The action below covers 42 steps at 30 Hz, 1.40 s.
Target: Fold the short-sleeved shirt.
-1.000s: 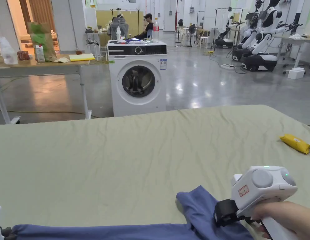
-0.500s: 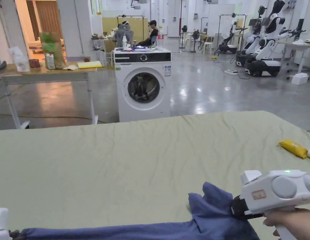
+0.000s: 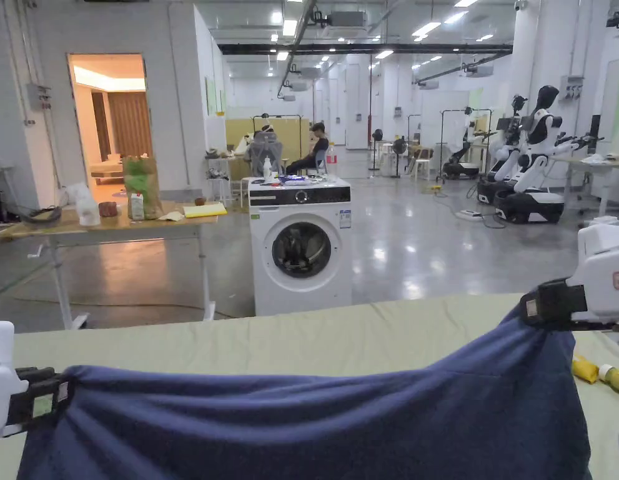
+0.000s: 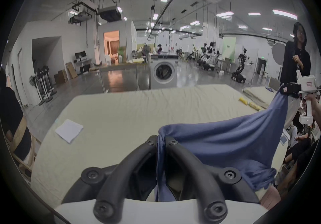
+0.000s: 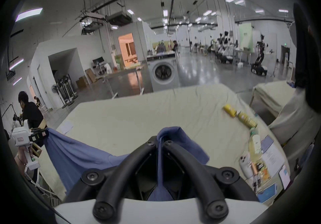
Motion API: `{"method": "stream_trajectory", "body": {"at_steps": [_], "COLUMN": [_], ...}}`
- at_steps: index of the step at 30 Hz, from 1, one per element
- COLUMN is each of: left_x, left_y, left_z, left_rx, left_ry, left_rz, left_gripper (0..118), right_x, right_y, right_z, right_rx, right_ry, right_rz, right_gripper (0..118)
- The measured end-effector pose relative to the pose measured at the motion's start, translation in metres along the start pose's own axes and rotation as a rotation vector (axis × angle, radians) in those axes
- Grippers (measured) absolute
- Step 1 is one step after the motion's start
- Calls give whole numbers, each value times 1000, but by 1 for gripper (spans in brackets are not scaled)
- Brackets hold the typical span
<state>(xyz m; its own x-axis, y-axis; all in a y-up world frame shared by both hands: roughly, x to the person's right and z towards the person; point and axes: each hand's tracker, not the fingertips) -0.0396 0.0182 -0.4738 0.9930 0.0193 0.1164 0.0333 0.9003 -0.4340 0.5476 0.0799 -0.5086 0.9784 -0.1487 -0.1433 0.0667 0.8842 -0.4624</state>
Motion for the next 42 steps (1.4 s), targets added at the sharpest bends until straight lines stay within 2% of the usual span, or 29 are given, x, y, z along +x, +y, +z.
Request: {"method": "stream_trajectory", "body": {"at_steps": [2,10,12,16,21,27,33,35,37,39,42], "left_x": [-2,-14,-16,-24,-34,-36,-27,-26,-18,-12,2], "left_y": [23,102,117,148,189,225,208,179,138,86,-10], "left_z": [12,21,15,-13,-63,-136,-217,-245,-266,-283,-289], "left_rx": [36,150,186,237,293,354,327,269,196,107,-44], "left_ry": [21,58,65,73,92,110,156,160,153,88,40], "left_rz": [-12,15,32,86,123,182,127,126,122,142,185], "left_gripper": [1,1,1,1,1,1,1,1,1,1,1], "right_x": [-4,-36,-44,-54,-66,-67,-58,-48,-33,-19,4], "right_y": [29,136,161,212,265,293,260,225,174,108,-9], "right_z": [9,7,-4,-27,-58,-99,-159,-193,-224,-251,-277], "right_rx": [36,198,215,283,365,437,441,366,289,188,-9], "right_ry": [-11,-81,-96,-144,-212,-303,-316,-323,-311,-281,-243], "right_rz": [-6,78,65,19,75,136,176,186,170,140,69], "right_gripper": [0,0,0,0,0,0,0,0,0,0,0]}}
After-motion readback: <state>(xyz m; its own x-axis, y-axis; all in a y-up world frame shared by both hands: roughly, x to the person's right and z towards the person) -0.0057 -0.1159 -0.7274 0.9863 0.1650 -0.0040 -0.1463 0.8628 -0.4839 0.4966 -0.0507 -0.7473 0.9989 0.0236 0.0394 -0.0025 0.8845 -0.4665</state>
